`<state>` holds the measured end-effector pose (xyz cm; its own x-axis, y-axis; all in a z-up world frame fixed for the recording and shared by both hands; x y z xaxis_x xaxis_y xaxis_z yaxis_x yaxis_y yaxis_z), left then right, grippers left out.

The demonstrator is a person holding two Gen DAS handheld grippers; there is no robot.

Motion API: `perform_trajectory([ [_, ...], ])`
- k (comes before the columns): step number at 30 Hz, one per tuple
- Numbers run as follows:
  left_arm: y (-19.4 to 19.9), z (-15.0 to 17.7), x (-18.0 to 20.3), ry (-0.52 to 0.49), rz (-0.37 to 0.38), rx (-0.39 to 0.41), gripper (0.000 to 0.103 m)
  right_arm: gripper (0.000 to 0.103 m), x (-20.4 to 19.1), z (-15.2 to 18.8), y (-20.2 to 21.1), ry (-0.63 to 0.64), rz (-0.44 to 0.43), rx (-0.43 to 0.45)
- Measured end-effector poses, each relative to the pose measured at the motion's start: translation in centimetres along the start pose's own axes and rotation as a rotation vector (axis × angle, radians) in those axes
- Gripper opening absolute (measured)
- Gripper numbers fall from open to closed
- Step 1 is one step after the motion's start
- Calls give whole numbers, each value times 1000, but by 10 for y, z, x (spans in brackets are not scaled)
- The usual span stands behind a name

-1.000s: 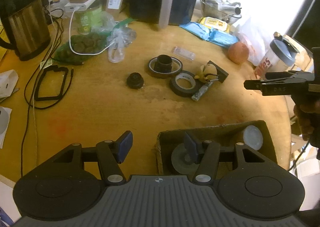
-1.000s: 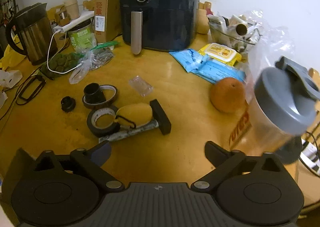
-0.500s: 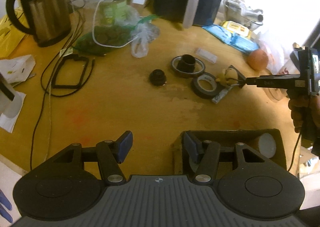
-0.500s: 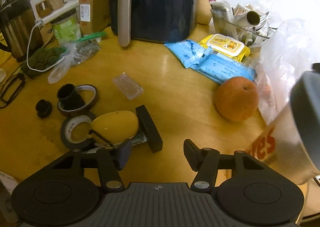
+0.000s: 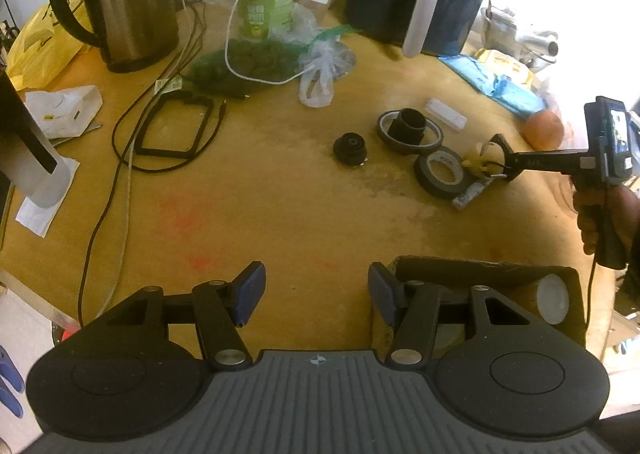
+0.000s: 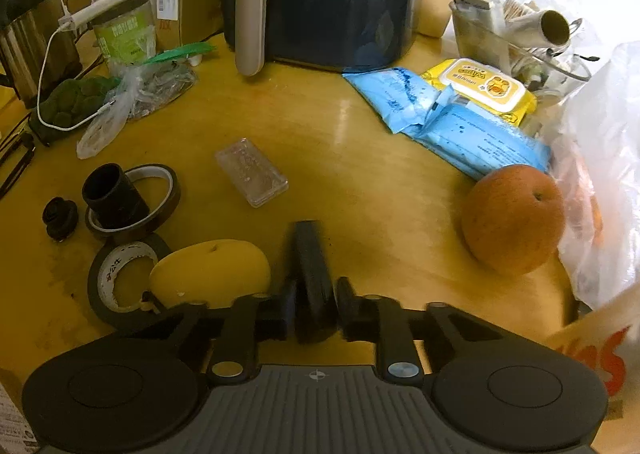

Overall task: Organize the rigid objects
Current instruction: 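Reach the right tool to the black rectangular block and grasp it, then grasp the black round knob with the left tool while the right holds the block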

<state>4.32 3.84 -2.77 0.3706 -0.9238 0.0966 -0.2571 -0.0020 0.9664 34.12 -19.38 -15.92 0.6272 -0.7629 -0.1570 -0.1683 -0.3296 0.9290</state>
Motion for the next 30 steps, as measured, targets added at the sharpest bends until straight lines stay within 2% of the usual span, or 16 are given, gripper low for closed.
perform_trajectory([
  [6, -1, -2, 5, -17, 7, 0, 56, 17, 2, 9, 8, -18, 21, -2],
  [17, -6, -15, 20, -66, 26, 17, 56, 17, 11, 43, 21, -96, 44, -63],
  [30, -10, -30, 24, -101, 22, 29, 56, 18, 15, 38, 1, -123, 34, -59],
])
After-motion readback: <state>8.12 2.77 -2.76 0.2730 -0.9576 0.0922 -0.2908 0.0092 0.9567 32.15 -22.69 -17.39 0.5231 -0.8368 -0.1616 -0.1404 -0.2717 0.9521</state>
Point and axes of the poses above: each gripper's, at about its wrist camera, not at the fingertips, and y roughly against the way its jaws point, x to its right, z to its underside, the point moved 5 cm from there along -y, roughly the way its jaws point, and after that the axes turned 15 degrees about -x, right-handed, at the moved point
